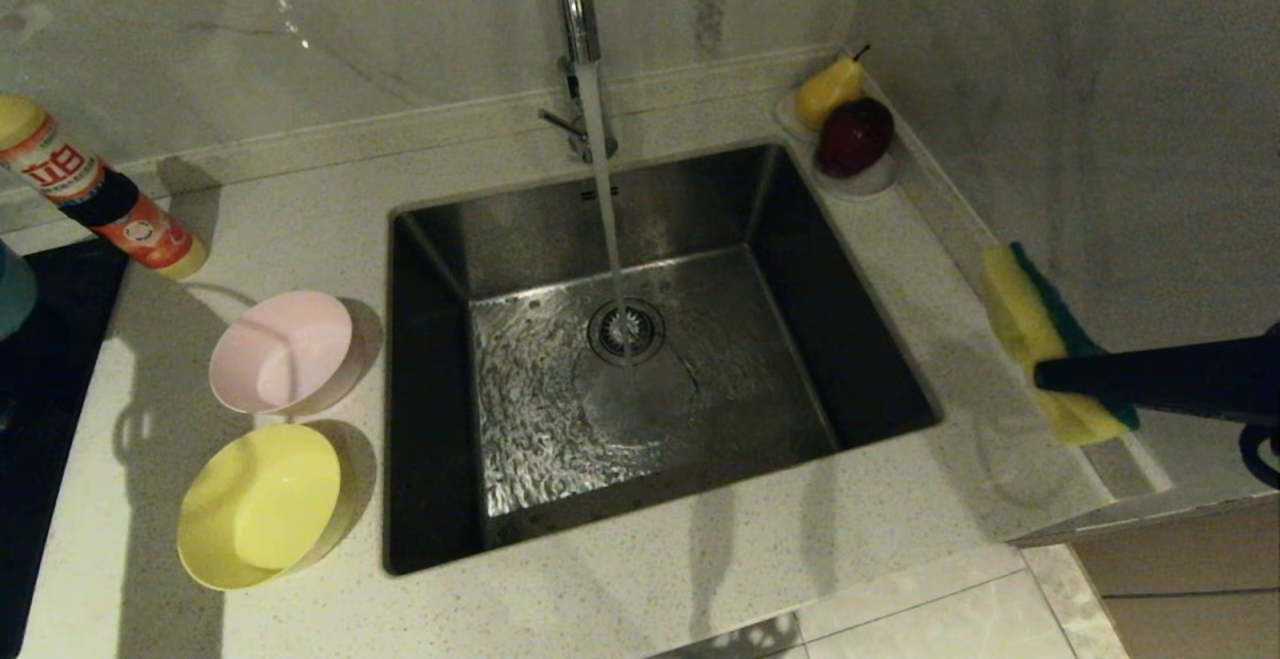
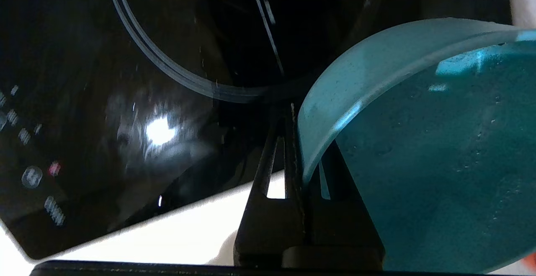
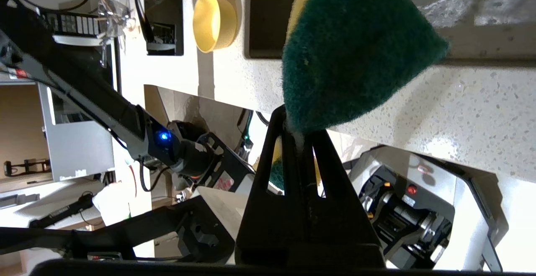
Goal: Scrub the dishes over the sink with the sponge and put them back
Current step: Place the bowl on the table
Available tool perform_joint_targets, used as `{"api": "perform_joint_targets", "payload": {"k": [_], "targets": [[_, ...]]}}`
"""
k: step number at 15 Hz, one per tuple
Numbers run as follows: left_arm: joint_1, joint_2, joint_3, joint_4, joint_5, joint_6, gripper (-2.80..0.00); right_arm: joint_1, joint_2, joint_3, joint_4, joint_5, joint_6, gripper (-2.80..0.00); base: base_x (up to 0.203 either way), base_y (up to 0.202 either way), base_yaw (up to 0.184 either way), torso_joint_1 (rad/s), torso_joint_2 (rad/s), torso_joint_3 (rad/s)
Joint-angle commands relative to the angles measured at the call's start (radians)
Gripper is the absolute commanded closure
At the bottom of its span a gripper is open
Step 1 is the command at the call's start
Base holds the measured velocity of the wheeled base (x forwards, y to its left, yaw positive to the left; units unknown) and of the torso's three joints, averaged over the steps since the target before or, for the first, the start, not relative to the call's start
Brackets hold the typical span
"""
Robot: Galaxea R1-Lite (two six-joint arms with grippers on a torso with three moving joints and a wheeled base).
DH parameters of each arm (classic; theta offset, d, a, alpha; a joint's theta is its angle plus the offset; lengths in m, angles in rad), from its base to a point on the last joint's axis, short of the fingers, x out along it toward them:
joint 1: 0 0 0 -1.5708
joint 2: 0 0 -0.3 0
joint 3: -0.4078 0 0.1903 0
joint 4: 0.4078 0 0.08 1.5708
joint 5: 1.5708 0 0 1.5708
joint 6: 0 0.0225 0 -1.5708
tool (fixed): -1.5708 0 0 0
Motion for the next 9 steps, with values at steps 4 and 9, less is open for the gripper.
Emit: {"api": "perform_joint_targets", "payload": {"k": [4,9], "targets": [[0.079,0.128,-0.056,0.001,-0.032,-0.007,0.00,0.004,0.009,0.007,0.004,0.006,0.003,0.00,0.000,0.000,0.000,0.000,0.00,0.000],[0.111,0.185,-0.065,-0.022,-0.061,-0.008,0.00,0.005,0.008,0.007,0.003,0.021,0.004,0.00,0.000,0.000,0.000,0.000,0.00,0.000]]}}
